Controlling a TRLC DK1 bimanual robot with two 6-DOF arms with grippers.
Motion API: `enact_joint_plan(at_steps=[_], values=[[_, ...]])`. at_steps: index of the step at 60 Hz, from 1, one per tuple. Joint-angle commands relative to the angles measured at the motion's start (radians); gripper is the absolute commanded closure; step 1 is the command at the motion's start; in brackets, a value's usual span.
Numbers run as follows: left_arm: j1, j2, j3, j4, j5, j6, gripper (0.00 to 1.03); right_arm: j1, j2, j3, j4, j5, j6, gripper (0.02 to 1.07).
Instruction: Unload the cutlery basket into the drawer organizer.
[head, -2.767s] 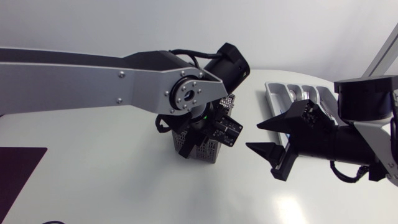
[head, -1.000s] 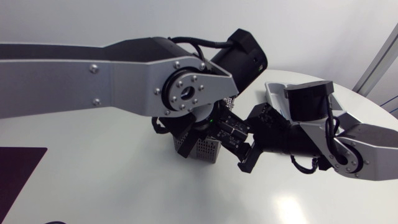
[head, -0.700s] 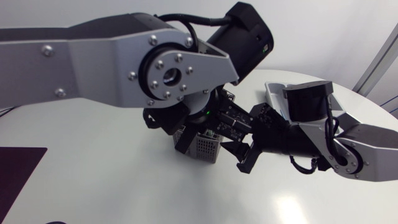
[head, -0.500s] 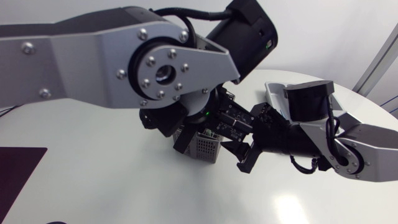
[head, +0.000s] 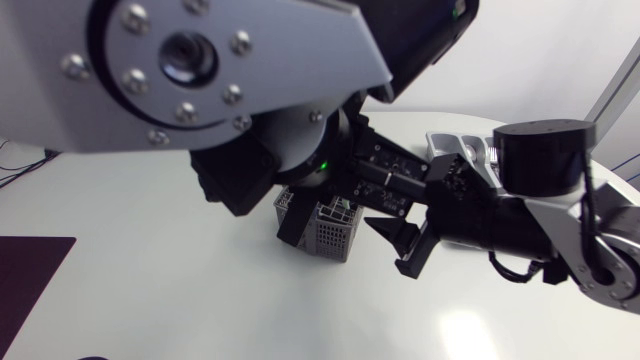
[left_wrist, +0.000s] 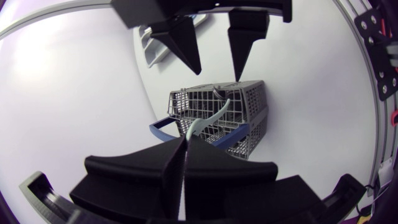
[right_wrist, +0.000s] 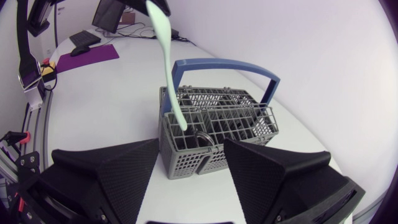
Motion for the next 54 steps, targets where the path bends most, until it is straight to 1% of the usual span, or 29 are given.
enact_joint_plan(at_steps=[1,5,6,13,20,22,29,30,31,32,33,36,38,42,44,47,48,49,54], values=[[-0.008,-0.004,0.089,-0.012,-0.009,-0.109,0.9,0.012,-0.113,-0.044,-0.041,0.037,-0.001,0.32],[-0.004,0.009,0.1,-0.012,-0.009,-0.17,0.9,0.019,-0.187,-0.059,-0.073,0.078,-0.018,0.32],[-0.002,0.018,0.108,-0.011,-0.003,-0.219,0.9,0.019,-0.216,-0.064,-0.087,0.087,-0.019,0.32],[0.009,0.062,0.12,-0.003,0.009,-0.38,0.9,0.025,-0.343,-0.087,-0.144,0.159,-0.03,0.32],[0.035,0.122,0.169,-0.014,0.058,-0.535,0.89,0.035,-0.408,-0.103,-0.162,0.221,-0.044,0.32],[0.046,0.148,0.2,-0.035,0.075,-0.594,0.89,0.038,-0.418,-0.105,-0.162,0.238,-0.045,0.32],[0.107,0.217,0.325,-0.127,0.249,-0.778,0.89,0.053,-0.441,-0.106,-0.161,0.288,-0.048,0.32],[0.11,0.22,0.332,-0.132,0.262,-0.785,0.89,0.059,-0.443,-0.106,-0.159,0.299,-0.048,0.32],[0.13,0.236,0.356,-0.147,0.31,-0.821,0.89,0.067,-0.446,-0.108,-0.155,0.313,-0.047,0.32],[0.135,0.239,0.362,-0.149,0.318,-0.83,0.89,0.073,-0.448,-0.11,-0.15,0.324,-0.048,0.32],[0.153,0.252,0.388,-0.164,0.359,-0.857,0.89,0.082,-0.449,-0.111,-0.144,0.339,-0.048,0.32],[0.177,0.271,0.424,-0.184,0.423,-0.903,0.89,0.111,-0.449,-0.116,-0.127,0.382,-0.048,0.32],[0.188,0.277,0.434,-0.185,0.453,-0.926,0.89,0.13,-0.449,-0.117,-0.115,0.406,-0.048,0.32],[0.205,0.288,0.451,-0.195,0.494,-0.965,0.89,0.163,-0.44,-0.123,-0.084,0.46,-0.054,0.37],[0.217,0.295,0.459,-0.198,0.529,-0.997,0.89,0.18,-0.428,-0.126,-0.063,0.48,-0.061,0.39],[0.23,0.315,0.476,-0.224,0.577,-1.029,0.89,0.199,-0.403,-0.129,-0.032,0.517,-0.076,0.39],[0.231,0.318,0.477,-0.225,0.581,-1.032,0.89,0.206,-0.395,-0.129,-0.021,0.528,-0.08,0.39],[0.239,0.329,0.487,-0.238,0.606,-1.046,0.89,0.213,-0.389,-0.129,-0.012,0.537,-0.085,0.39],[0.253,0.352,0.513,-0.282,0.68,-1.081,0.89,0.234,-0.356,-0.129,0.029,0.567,-0.111,0.39]])
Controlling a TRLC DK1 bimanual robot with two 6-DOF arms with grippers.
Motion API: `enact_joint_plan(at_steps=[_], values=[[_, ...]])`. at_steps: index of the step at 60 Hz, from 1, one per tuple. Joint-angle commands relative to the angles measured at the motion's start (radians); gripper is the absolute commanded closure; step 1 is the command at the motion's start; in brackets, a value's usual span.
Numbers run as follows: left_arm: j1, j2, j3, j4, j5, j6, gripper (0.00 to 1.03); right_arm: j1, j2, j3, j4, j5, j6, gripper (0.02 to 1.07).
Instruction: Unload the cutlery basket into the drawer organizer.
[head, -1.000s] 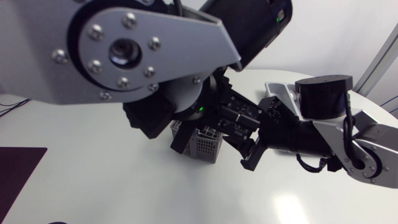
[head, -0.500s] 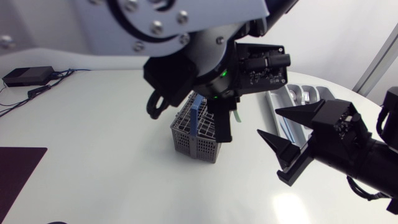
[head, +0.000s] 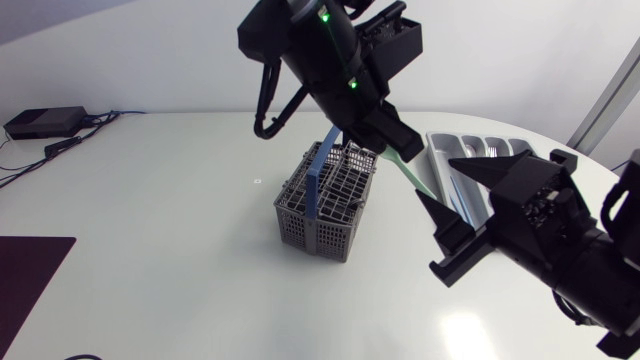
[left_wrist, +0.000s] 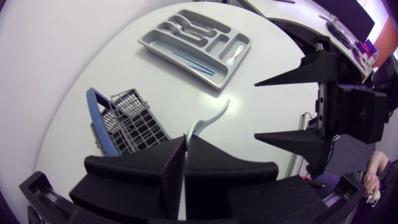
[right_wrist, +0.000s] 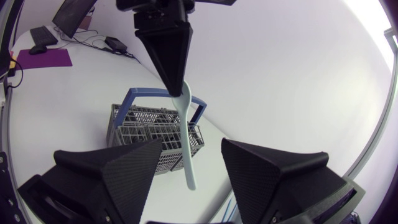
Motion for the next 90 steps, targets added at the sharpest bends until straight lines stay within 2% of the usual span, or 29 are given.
enact_joint_plan(at_steps=[1,10,14,22,39,54,61,75,86,88,90], values=[[0.017,0.05,0.048,-0.041,0.062,-0.074,0.89,0.026,0.044,-0.028,0.044,0.032,-0.041,0.39],[0.021,0.064,0.104,-0.099,0.128,-0.088,0.89,0.028,0.104,-0.031,0.112,0.032,-0.084,0.4],[0.029,0.071,0.127,-0.121,0.154,-0.088,0.89,0.028,0.126,-0.038,0.139,0.032,-0.099,0.45],[0.046,0.081,0.158,-0.151,0.206,-0.087,0.89,0.025,0.159,-0.049,0.179,0.033,-0.117,0.45],[0.057,0.084,0.153,-0.184,0.23,-0.067,0.89,0.012,0.176,-0.023,0.189,0.033,-0.142,0.49],[0.057,0.087,0.132,-0.187,0.232,-0.062,0.89,0.017,0.202,0.0,0.192,0.032,-0.159,0.71],[0.055,0.091,0.123,-0.19,0.232,-0.061,0.89,0.017,0.199,0.008,0.189,0.033,-0.159,0.71],[0.052,0.096,0.106,-0.191,0.23,-0.053,0.89,0.018,0.198,0.014,0.176,0.033,-0.166,0.94],[0.055,0.096,0.104,-0.191,0.23,-0.053,0.88,0.026,0.19,0.011,0.149,0.032,-0.166,0.97],[0.054,0.096,0.106,-0.191,0.23,-0.053,0.85,0.026,0.187,0.009,0.146,0.032,-0.168,0.97],[0.052,0.096,0.107,-0.19,0.23,-0.053,0.75,0.026,0.184,0.009,0.138,0.03,-0.166,0.97]])
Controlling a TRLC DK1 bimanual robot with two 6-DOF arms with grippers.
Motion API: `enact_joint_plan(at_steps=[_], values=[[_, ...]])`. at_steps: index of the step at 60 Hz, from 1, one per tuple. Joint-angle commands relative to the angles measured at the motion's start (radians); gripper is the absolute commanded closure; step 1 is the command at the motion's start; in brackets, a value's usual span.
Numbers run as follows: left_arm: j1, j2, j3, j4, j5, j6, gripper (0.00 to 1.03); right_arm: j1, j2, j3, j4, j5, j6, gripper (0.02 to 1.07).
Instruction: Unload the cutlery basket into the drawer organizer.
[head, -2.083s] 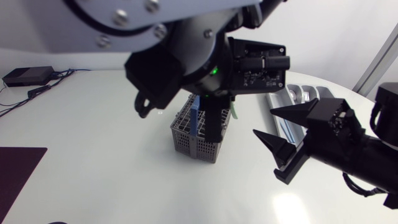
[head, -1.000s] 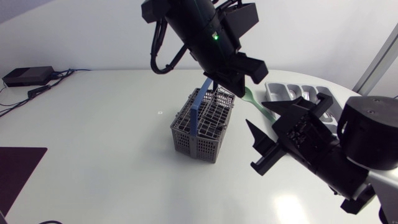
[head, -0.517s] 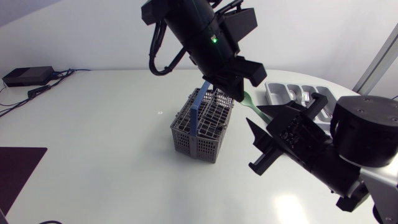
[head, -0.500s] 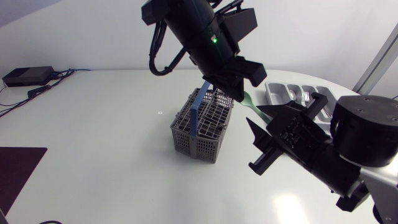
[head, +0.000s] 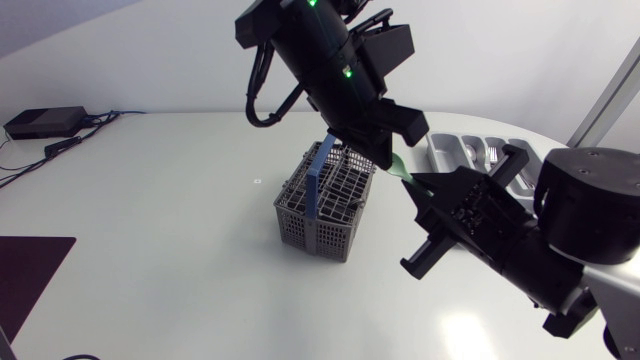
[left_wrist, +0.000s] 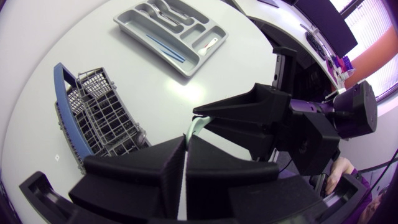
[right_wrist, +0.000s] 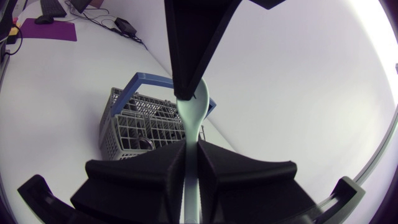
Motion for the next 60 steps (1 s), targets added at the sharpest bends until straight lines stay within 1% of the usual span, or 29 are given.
enact_joint_plan(at_steps=[1,2,3,4,8,12,13,14,16,18,23,31,34,36,41,44,47,52,53,57,58,60], values=[[0.005,0.021,-0.018,-0.015,0.003,0.007,0.69,0.007,-0.009,0.016,-0.022,0.004,-0.024,0.97],[0.005,0.021,-0.015,-0.015,0.003,0.007,0.62,0.007,-0.013,0.015,-0.025,0.003,-0.026,0.97],[0.005,0.021,-0.015,-0.015,0.003,0.007,0.6,0.007,-0.014,0.015,-0.027,0.003,-0.024,0.97],[0.005,0.02,-0.011,-0.017,0.003,0.007,0.5,0.007,-0.019,0.015,-0.038,0.0,-0.024,0.97],[0.006,0.018,0.003,-0.015,0.003,0.007,0.37,0.008,-0.029,0.012,-0.051,-0.005,-0.024,0.97],[0.009,0.018,0.025,-0.017,0.003,0.005,0.18,0.008,-0.045,0.007,-0.067,-0.012,-0.023,0.97],[0.009,0.018,0.026,-0.017,0.003,0.005,0.17,0.008,-0.048,0.006,-0.068,-0.014,-0.021,0.97],[0.009,0.017,0.034,-0.017,0.003,0.005,0.13,0.008,-0.054,0.003,-0.078,-0.017,-0.023,0.97],[0.013,0.015,0.046,-0.017,0.003,0.005,0.09,0.007,-0.066,-0.003,-0.088,-0.022,-0.021,0.97],[0.017,0.012,0.052,-0.017,0.002,0.007,0.08,0.005,-0.075,-0.008,-0.093,-0.023,-0.023,0.97],[0.034,0.0,0.074,-0.004,-0.005,0.021,0.07,-0.042,-0.131,-0.025,-0.15,-0.077,-0.021,0.97],[0.049,-0.009,0.098,-0.001,-0.052,0.064,0.06,-0.179,-0.206,-0.046,-0.231,-0.212,-0.027,0.97],[0.054,-0.017,0.095,0.009,-0.104,0.096,0.06,-0.273,-0.226,-0.054,-0.257,-0.298,-0.05,0.97],[0.055,-0.02,0.09,0.016,-0.113,0.11,0.06,-0.314,-0.232,-0.059,-0.265,-0.336,-0.056,0.97],[0.059,-0.022,0.08,0.017,-0.136,0.154,0.06,-0.473,-0.23,-0.057,-0.297,-0.496,-0.081,0.97],[0.057,-0.022,0.067,0.017,-0.143,0.179,0.06,-0.556,-0.224,-0.06,-0.306,-0.574,-0.107,0.97],[0.054,-0.022,0.052,0.02,-0.152,0.202,0.06,-0.619,-0.21,-0.06,-0.315,-0.632,-0.135,0.97],[0.032,-0.022,0.014,0.026,-0.195,0.259,0.06,-0.725,-0.172,-0.065,-0.318,-0.723,-0.193,0.97],[0.025,-0.025,-0.003,0.032,-0.209,0.282,0.06,-0.759,-0.157,-0.063,-0.318,-0.755,-0.208,0.97],[0.005,-0.037,-0.046,0.062,-0.253,0.32,0.06,-0.852,-0.1,-0.06,-0.317,-0.833,-0.263,0.97],[0.003,-0.037,-0.046,0.063,-0.253,0.321,0.06,-0.86,-0.094,-0.059,-0.315,-0.839,-0.27,0.97],[-0.003,-0.04,-0.066,0.075,-0.27,0.341,0.06,-0.92,-0.042,-0.05,-0.314,-0.891,-0.308,0.97]])
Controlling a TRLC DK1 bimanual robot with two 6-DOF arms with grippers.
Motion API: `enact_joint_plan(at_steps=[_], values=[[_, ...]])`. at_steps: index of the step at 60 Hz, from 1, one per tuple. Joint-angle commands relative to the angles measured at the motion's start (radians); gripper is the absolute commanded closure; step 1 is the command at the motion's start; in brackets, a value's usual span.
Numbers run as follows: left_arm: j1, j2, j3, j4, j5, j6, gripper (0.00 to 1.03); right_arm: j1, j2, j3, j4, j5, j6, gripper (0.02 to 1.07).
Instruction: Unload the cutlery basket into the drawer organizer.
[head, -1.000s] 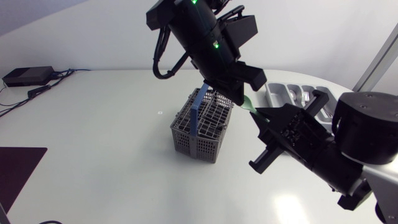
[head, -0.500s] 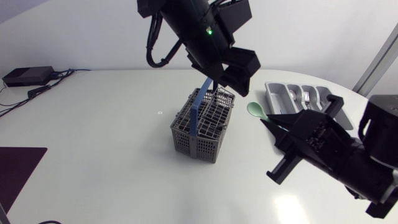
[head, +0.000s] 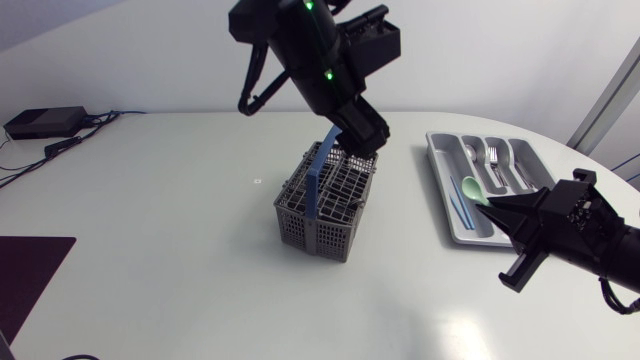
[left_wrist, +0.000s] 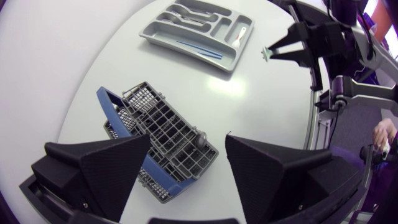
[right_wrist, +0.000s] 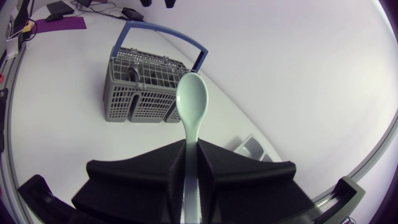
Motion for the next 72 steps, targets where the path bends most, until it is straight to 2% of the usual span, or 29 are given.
enact_joint_plan(at_steps=[1,6,12,15,22,30,47,72], values=[[-0.023,-0.032,-0.055,0.021,-0.031,0.069,0.06,-0.098,0.087,-0.006,-0.009,-0.071,-0.099,0.97],[-0.036,-0.036,-0.093,0.042,-0.052,0.094,0.06,-0.196,0.172,0.015,-0.009,-0.152,-0.169,0.97],[-0.057,-0.04,-0.14,0.068,-0.089,0.114,0.06,-0.274,0.273,0.053,-0.028,-0.203,-0.257,0.97],[-0.079,-0.048,-0.174,0.091,-0.131,0.129,0.06,-0.316,0.327,0.084,-0.06,-0.234,-0.324,0.97],[-0.106,-0.054,-0.233,0.133,-0.195,0.155,0.06,-0.374,0.434,0.159,-0.134,-0.261,-0.448,0.97],[-0.115,-0.052,-0.246,0.15,-0.216,0.163,0.06,-0.423,0.554,0.248,-0.227,-0.278,-0.591,0.97],[-0.122,-0.049,-0.243,0.154,-0.238,0.171,0.06,-0.504,0.785,0.399,-0.319,-0.243,-0.876,0.97],[-0.152,-0.016,-0.237,0.154,-0.275,0.183,0.06,-0.535,1.026,0.593,-0.328,-0.119,-1.027,0.97]])
